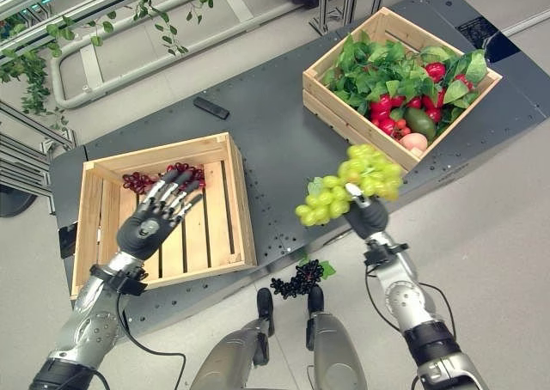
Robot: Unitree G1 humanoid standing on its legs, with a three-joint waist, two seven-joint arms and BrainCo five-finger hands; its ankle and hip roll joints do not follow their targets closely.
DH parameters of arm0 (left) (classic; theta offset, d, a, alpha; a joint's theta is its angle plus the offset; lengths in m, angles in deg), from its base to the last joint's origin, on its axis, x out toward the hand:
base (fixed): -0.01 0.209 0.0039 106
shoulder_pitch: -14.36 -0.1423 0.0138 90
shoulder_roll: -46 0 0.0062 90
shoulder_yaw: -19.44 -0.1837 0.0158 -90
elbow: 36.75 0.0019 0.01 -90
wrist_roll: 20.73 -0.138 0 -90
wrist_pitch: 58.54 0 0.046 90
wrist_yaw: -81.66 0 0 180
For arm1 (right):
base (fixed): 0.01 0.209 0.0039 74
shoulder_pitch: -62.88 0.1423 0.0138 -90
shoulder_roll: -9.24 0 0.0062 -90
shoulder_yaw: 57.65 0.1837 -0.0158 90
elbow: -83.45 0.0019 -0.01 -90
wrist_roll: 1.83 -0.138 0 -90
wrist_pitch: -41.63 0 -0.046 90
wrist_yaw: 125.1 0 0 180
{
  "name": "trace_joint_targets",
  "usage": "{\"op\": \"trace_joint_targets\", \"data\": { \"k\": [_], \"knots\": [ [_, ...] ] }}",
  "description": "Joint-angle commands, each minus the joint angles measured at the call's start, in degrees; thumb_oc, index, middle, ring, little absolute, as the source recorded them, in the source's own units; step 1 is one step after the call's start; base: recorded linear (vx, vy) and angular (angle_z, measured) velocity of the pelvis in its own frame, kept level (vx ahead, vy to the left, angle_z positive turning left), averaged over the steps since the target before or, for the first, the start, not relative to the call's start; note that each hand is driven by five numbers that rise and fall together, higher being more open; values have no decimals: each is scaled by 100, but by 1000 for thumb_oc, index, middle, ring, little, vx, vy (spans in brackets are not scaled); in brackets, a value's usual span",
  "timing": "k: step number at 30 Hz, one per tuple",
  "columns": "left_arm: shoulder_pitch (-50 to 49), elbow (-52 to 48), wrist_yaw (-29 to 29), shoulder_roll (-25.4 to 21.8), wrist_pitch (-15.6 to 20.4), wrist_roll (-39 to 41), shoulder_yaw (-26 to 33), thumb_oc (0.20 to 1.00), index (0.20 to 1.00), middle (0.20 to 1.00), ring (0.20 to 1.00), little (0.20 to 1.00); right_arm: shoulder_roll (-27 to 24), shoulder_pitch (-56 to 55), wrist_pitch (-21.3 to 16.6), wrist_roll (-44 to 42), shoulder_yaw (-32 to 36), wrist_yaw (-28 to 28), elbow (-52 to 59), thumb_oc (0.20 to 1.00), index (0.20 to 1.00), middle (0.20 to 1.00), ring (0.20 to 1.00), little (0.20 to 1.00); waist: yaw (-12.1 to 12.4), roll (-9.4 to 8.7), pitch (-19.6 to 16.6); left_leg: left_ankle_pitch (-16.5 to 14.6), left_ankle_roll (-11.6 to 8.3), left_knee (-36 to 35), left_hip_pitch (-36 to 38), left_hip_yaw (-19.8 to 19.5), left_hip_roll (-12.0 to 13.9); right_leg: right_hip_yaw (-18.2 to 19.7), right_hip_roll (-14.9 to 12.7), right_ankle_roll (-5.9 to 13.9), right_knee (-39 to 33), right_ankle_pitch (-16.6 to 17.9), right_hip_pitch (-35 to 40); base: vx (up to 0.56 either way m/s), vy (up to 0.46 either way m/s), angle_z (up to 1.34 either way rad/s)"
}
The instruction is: Pick up the fruits from the basket on one side to the basket on the other side
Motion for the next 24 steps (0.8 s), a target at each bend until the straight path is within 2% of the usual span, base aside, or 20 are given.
{"op": "trace_joint_targets", "data": {
  "k": [1,5,9,17,21,24],
  "knots": [
    [8,-55,-139,-11,561,-187,395,1000,1000,1000,1000,1000,-29,-2,-498,146,427,-226,726,200,200,200,200,200,-35,-244,-122,-642,17,283,471,20,-32,162,-195,489,-110,195,356,0,0,0],
    [-90,-66,-203,176,673,-321,646,1000,1000,1000,1000,1000,-85,-214,-564,341,840,-137,854,200,200,200,200,200,-58,-281,-165,-640,11,198,573,20,-44,138,-204,503,-134,196,428,16,13,1],
    [-33,-56,-430,414,931,-499,887,1000,1000,1000,1000,1000,-116,-391,-721,547,1304,14,956,200,200,200,200,200,-99,-381,-221,-675,17,155,698,9,-62,117,-217,506,-192,223,541,4,4,1],
    [44,-73,-552,496,1076,-624,957,1000,1000,1000,1000,1000,-127,-440,-859,756,1573,257,874,200,200,200,200,200,-173,-454,-271,-772,65,160,824,121,-67,208,-195,518,-201,252,604,10,32,-4],
    [45,-67,-951,614,1269,-1029,1037,1000,1000,1000,1000,1000,-72,-579,-978,1046,1743,437,855,200,200,200,200,200,-265,-477,-305,-857,95,231,880,217,-85,328,-198,531,-228,276,634,13,56,-13],
    [55,-39,-1540,700,1401,-1509,1096,1000,1000,1000,1000,1000,-61,-644,-1129,1543,1834,741,857,200,200,200,200,200,-342,-482,-301,-896,128,241,898,334,-97,495,-196,565,-254,340,604,-8,79,-22]
  ]
}}
